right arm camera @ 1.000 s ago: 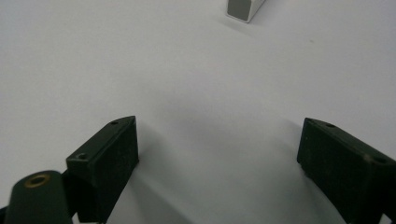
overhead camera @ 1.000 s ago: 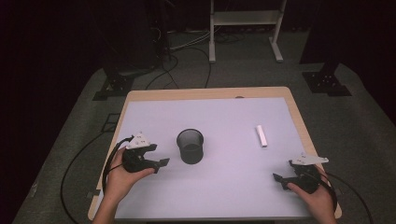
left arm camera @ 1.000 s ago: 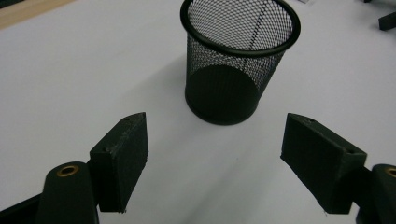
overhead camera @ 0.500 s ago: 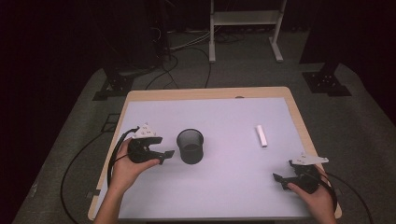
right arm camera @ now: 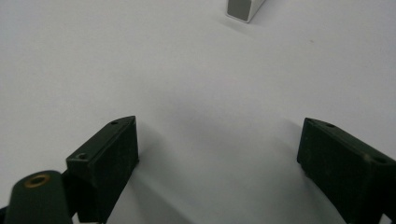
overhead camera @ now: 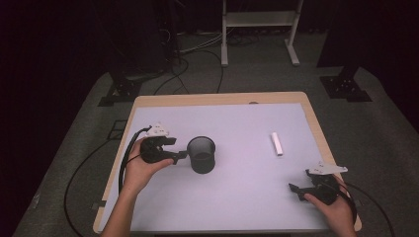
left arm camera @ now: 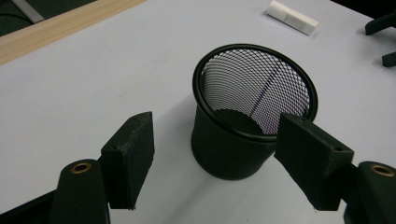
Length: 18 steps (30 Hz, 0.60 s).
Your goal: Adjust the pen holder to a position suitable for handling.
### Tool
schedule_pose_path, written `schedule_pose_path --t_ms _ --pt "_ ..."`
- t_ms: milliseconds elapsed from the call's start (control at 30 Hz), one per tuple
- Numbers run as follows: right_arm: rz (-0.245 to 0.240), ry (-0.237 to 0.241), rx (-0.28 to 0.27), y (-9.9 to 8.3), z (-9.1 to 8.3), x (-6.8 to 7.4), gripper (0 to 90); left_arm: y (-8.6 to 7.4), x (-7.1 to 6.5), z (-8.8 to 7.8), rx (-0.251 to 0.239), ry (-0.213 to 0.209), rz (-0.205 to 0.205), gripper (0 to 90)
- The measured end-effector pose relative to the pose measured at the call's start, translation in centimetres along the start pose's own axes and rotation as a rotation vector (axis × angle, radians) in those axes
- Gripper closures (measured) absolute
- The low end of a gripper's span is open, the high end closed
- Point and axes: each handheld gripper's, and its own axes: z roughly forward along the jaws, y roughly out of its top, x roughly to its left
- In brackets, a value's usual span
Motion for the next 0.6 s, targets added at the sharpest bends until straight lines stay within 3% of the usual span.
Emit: schedule_pose_path --t_ms 267,600 --pt "-0.002 0.000 0.001 0.0 0.0 0.0 11.5 0.9 0.3 1.3 -0.004 0.010 0.000 31.3" --pt "-0.001 0.000 0.002 0.0 0.0 0.0 11.5 1.9 0.1 3.2 0.025 0.023 0.025 34.4"
